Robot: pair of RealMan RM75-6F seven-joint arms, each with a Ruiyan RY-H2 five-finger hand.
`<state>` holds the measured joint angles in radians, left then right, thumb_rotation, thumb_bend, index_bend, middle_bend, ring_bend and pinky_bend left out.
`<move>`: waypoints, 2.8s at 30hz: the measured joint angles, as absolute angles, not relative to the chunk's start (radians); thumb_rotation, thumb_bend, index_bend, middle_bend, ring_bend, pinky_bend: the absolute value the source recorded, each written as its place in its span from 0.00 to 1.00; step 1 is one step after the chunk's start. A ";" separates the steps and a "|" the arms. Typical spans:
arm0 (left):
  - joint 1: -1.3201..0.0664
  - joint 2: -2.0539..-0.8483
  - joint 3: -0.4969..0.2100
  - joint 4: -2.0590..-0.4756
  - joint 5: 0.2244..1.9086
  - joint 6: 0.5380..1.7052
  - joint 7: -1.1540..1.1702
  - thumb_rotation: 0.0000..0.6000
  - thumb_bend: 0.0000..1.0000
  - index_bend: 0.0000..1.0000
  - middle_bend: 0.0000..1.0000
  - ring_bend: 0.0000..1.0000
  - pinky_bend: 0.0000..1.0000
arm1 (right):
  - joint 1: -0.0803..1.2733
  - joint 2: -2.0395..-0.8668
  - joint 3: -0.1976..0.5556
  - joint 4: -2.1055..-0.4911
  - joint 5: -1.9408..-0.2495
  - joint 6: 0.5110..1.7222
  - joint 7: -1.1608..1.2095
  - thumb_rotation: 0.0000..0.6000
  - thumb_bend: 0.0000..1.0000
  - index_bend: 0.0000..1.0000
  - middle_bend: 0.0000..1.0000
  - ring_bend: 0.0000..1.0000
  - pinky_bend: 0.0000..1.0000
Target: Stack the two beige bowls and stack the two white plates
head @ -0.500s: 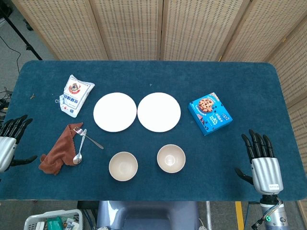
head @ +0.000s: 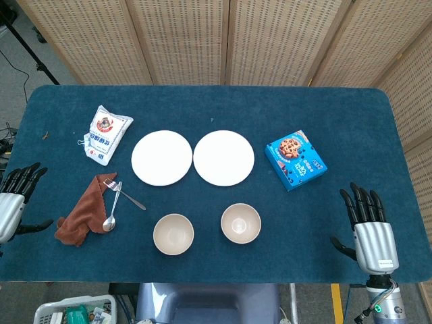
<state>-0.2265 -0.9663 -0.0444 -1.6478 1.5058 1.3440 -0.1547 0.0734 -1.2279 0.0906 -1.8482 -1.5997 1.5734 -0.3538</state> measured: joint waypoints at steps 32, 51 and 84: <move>-0.230 -0.940 -0.071 -1.634 1.463 1.334 -0.231 1.00 0.00 0.00 0.00 0.00 0.00 | 0.424 -1.351 0.063 -1.820 -1.635 1.013 -0.425 1.00 0.01 0.20 0.00 0.00 0.00; -0.229 -0.929 -0.077 -1.629 1.454 1.327 -0.268 1.00 0.00 0.00 0.00 0.00 0.00 | 0.511 -1.562 0.083 -1.601 -1.512 0.986 -0.555 1.00 0.57 0.59 0.02 0.00 0.00; -0.232 -0.926 -0.084 -1.617 1.442 1.313 -0.291 1.00 0.00 0.00 0.00 0.00 0.00 | 0.716 -1.638 0.189 -1.745 -1.504 0.958 -0.593 1.00 0.57 0.66 0.05 0.00 0.00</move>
<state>-0.2317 -0.9258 -0.0840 -1.6174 1.4419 1.3135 -0.2909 0.7156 -1.6379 0.1887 -1.7445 -1.5035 0.9582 -0.5927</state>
